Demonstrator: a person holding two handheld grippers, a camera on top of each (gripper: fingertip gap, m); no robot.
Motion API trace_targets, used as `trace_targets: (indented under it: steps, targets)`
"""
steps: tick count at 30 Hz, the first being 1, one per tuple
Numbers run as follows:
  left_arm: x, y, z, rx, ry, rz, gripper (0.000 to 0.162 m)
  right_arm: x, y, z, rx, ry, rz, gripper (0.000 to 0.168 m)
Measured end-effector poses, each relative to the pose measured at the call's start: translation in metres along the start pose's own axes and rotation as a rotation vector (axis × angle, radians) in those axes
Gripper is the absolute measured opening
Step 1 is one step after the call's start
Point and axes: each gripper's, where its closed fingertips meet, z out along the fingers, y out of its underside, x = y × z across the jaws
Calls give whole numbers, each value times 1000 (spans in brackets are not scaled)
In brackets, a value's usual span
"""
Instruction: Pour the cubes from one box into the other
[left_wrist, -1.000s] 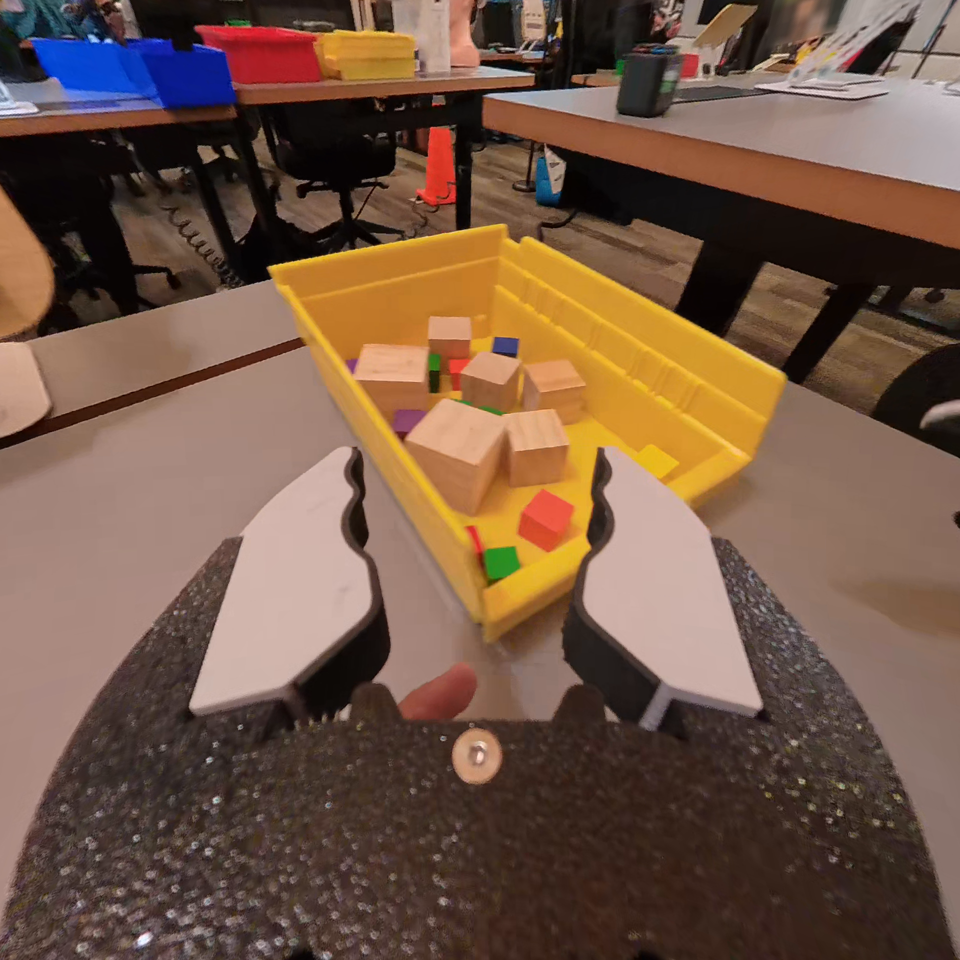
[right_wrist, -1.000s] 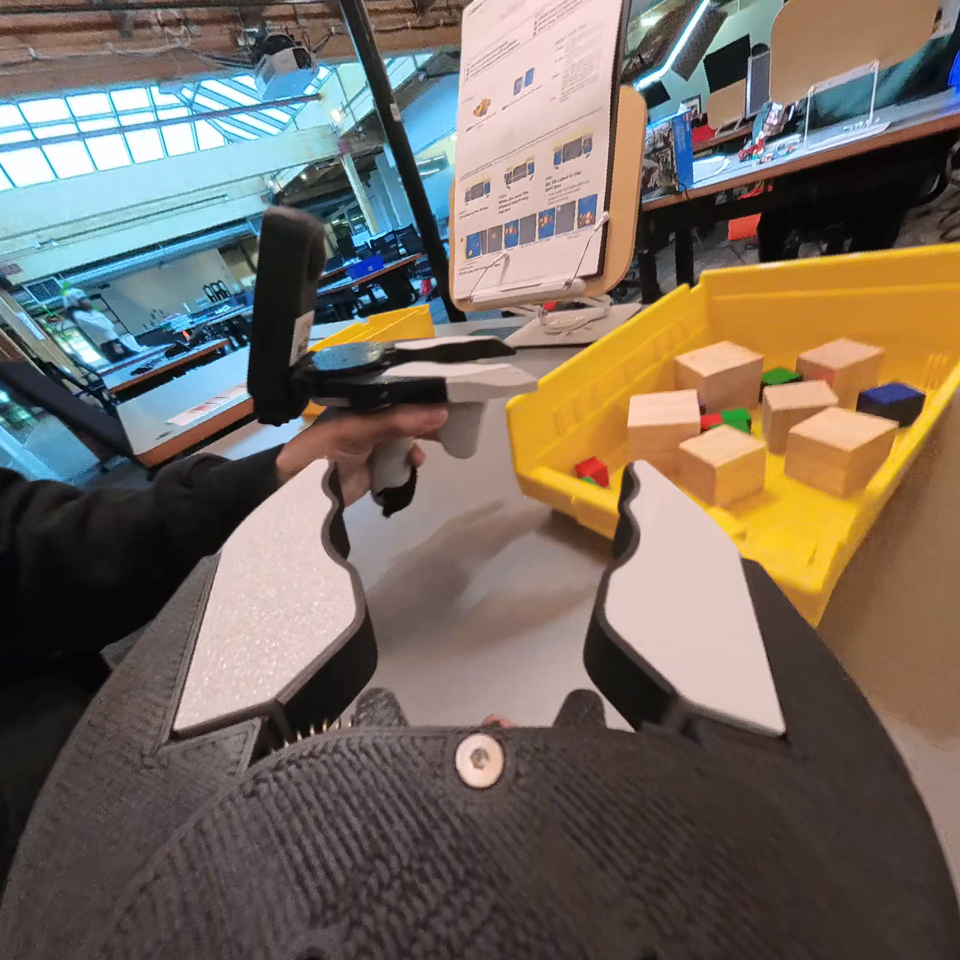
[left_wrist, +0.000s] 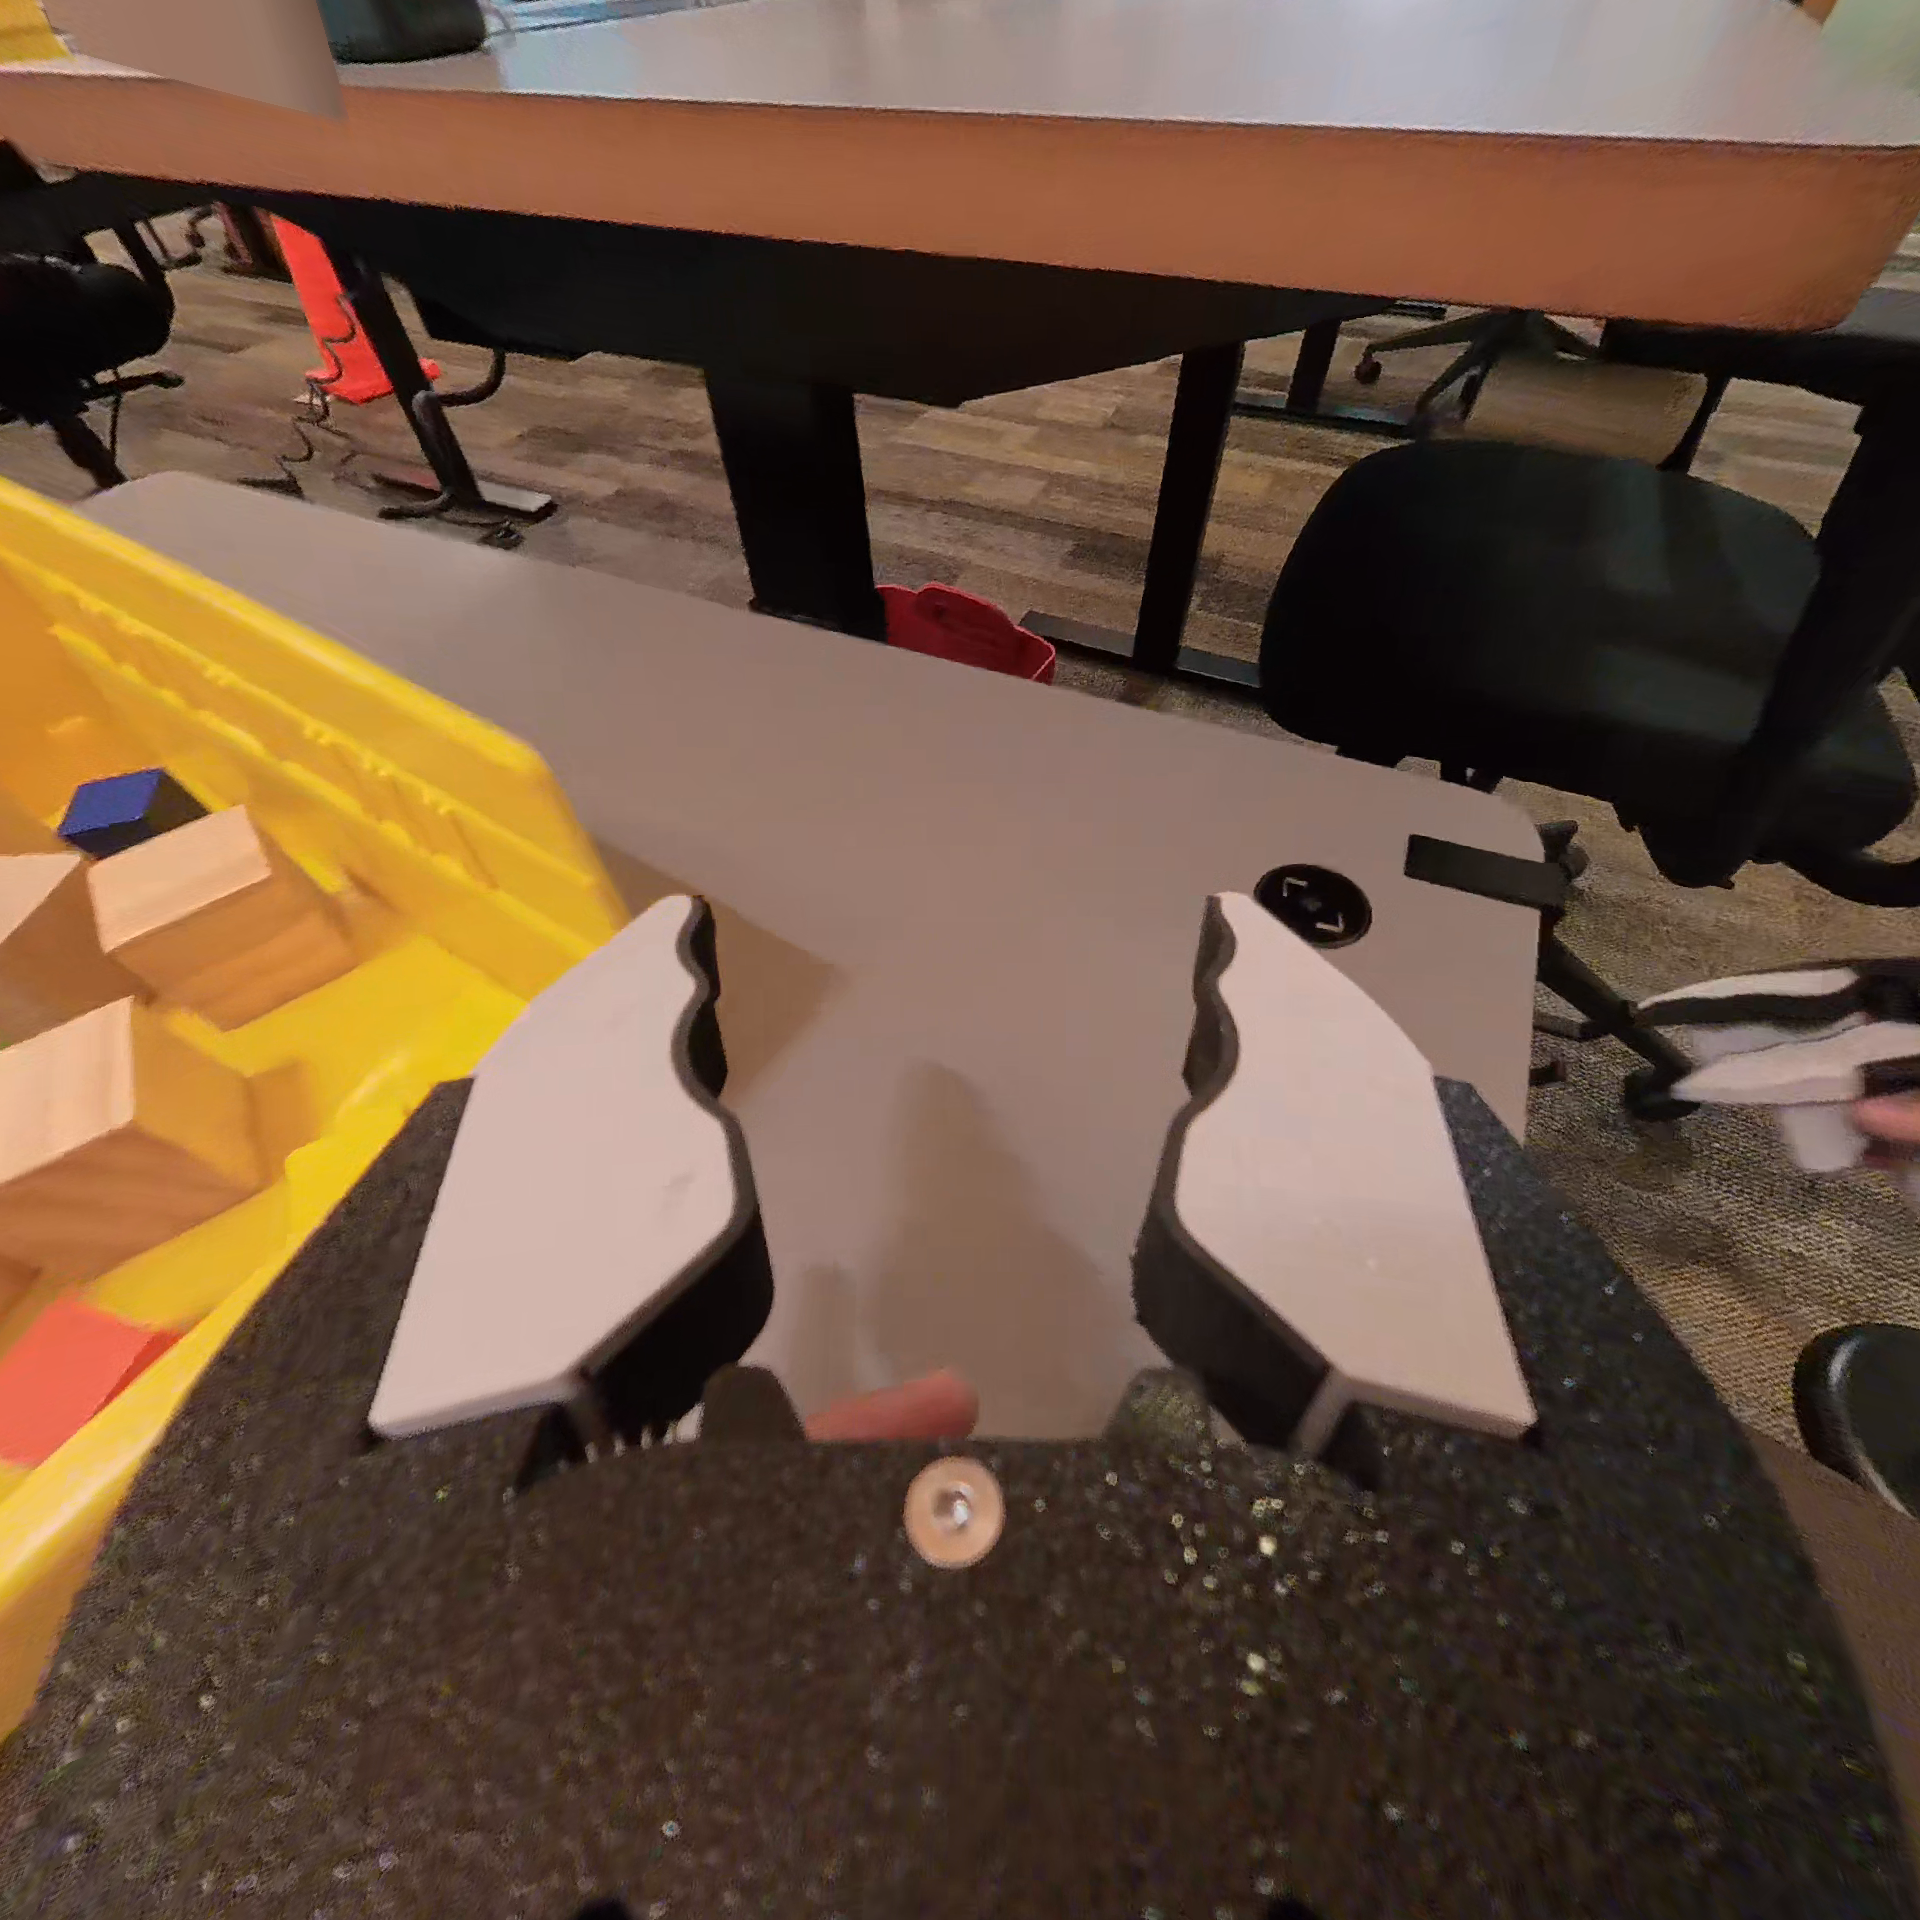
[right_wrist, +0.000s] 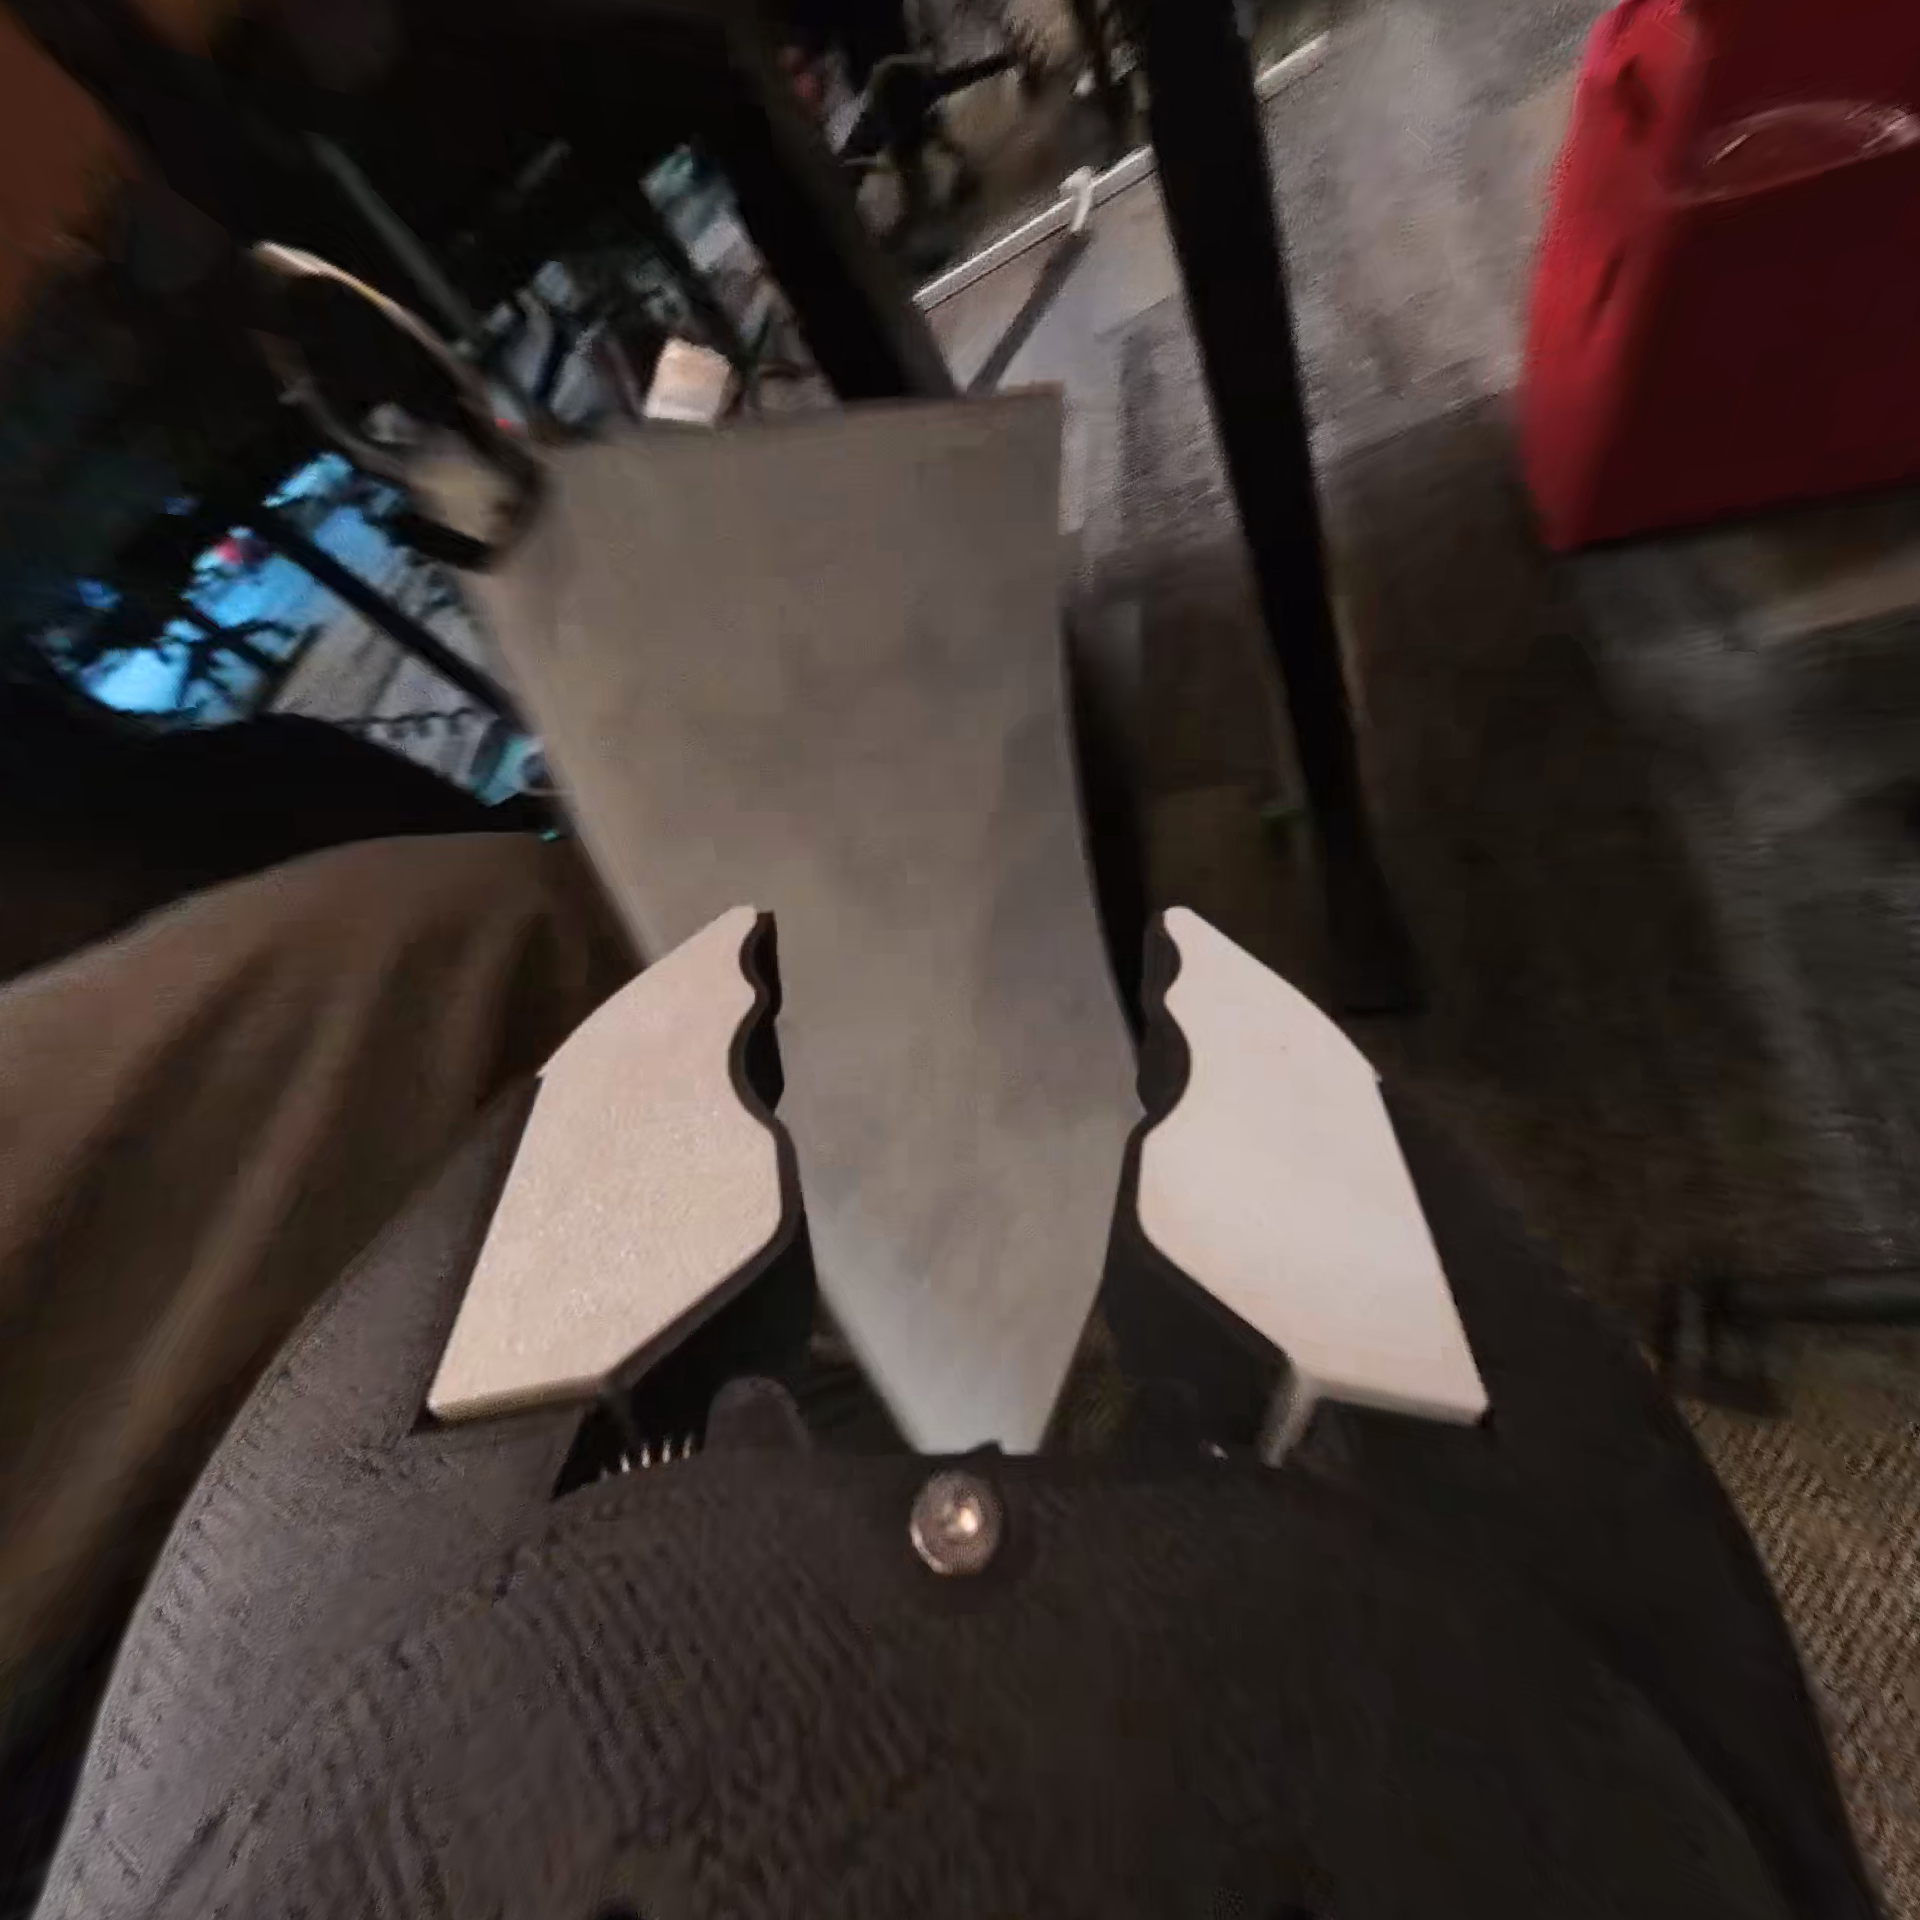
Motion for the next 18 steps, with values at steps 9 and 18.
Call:
trace_targets:
  steps: [9, 18]
  targets:
    - [29, -25, 68, 39, 53, 224, 90, 127, 87, 175, -206, 272, -335, 80]
    - [24, -45, 117, 212, 27, 302, 78, 187, 142, 372, -509, 219, -804, 72]
